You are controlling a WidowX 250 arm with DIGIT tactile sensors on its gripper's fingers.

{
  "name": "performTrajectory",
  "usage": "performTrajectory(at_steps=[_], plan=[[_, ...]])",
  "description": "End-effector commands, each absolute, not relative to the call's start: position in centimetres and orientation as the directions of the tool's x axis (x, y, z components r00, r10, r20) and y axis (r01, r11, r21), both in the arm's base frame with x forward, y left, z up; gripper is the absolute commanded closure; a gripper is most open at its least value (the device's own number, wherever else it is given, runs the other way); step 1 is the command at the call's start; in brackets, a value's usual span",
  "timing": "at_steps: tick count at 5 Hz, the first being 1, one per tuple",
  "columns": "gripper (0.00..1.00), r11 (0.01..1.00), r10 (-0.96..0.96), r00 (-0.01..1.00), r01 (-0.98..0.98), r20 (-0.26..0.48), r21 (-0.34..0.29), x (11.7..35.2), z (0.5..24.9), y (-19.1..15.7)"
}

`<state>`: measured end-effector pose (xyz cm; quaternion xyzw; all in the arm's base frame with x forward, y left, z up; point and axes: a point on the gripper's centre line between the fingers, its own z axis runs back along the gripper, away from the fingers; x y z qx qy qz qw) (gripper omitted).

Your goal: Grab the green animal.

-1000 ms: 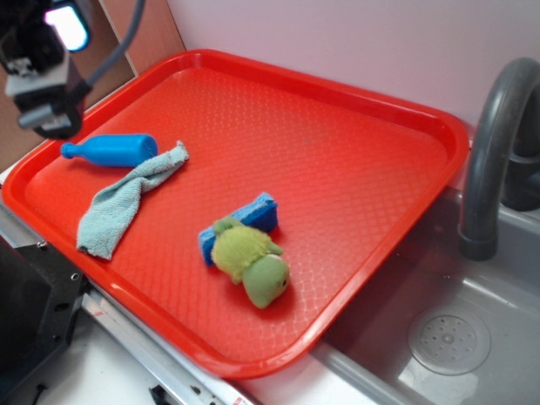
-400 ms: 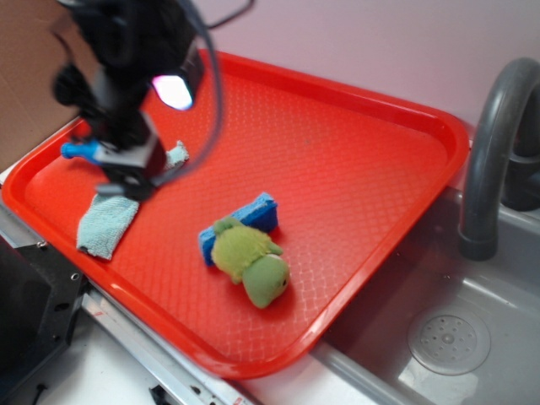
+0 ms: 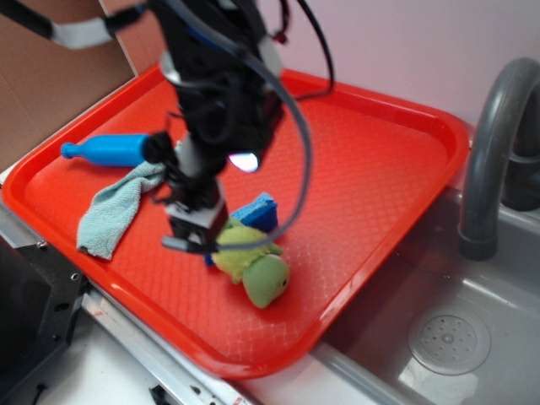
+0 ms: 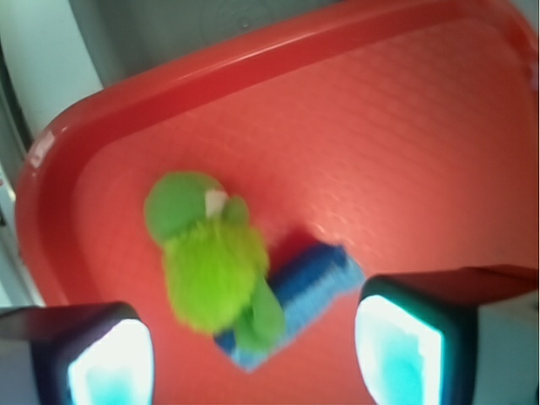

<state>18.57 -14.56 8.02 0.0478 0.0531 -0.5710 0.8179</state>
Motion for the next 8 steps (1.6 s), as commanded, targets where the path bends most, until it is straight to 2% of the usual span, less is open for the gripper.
performTrajectory(at_steps=[1,2,3,4,5,6,7,8], plan=[[0.0,0.235,-0.956,0.23,0.972,-0.184,-0.006,17.7,5.5,-15.6],[0.0,0.23,-0.946,0.214,0.973,-0.243,-0.036,17.7,3.9,-15.1],[0.0,0.213,-0.945,0.196,0.976,-0.262,-0.037,17.5,3.3,-15.1],[1.0,0.228,-0.942,0.214,0.973,-0.259,-0.028,17.6,3.1,-15.1],[1.0,0.236,-0.941,0.224,0.972,-0.253,-0.015,17.5,3.8,-14.9],[1.0,0.466,-0.873,0.466,0.884,-0.146,0.031,18.0,7.7,-12.8],[1.0,0.671,-0.742,0.67,0.741,-0.033,-0.039,18.0,12.0,-9.7],[1.0,0.828,-0.554,0.831,0.556,0.054,-0.071,17.1,15.5,-7.0]])
